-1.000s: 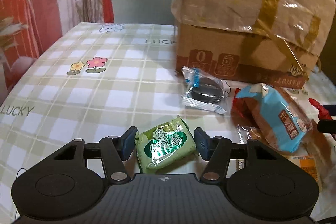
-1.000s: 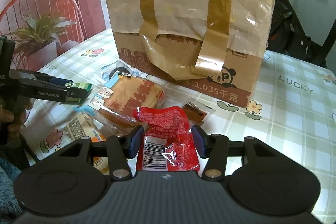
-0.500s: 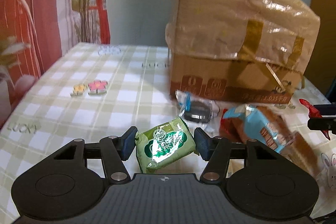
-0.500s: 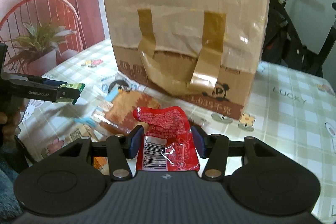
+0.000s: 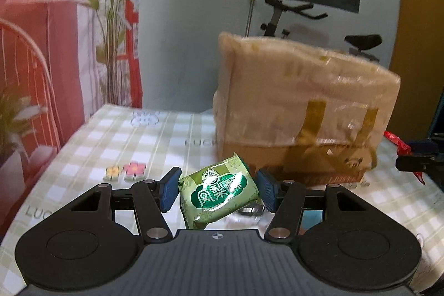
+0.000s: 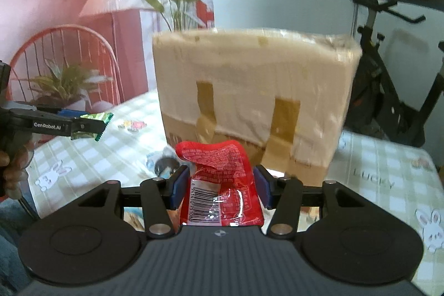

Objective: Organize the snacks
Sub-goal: 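Carry both held packets over the box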

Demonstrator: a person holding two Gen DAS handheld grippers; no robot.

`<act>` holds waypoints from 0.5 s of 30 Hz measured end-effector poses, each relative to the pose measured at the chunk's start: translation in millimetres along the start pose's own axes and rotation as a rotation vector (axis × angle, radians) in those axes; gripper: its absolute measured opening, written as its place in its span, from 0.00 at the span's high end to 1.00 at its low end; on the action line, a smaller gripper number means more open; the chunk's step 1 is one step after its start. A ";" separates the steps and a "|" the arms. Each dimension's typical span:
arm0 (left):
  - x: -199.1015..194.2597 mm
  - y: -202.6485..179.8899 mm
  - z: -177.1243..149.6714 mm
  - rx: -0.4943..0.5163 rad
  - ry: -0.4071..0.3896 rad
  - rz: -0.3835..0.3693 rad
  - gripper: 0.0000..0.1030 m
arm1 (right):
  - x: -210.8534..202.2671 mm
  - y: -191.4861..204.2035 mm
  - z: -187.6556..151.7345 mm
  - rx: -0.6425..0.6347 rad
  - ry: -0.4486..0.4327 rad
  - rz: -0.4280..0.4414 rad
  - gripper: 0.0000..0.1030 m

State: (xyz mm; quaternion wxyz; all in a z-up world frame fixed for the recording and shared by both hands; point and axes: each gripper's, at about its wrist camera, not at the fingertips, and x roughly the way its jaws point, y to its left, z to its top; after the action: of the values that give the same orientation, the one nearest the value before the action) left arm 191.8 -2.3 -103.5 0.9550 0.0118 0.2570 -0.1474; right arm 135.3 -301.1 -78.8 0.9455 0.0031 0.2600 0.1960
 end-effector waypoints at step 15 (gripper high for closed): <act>2.8 -28.0 107.3 0.057 -0.207 -0.091 0.40 | -21.3 -15.4 87.3 -0.055 -0.207 0.016 0.48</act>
State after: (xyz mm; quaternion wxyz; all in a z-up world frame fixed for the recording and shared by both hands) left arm 238.4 -40.4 -10.3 0.9681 0.0119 0.1529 -0.1980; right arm 167.2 -314.9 5.5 0.9655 -0.0004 0.1555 0.2091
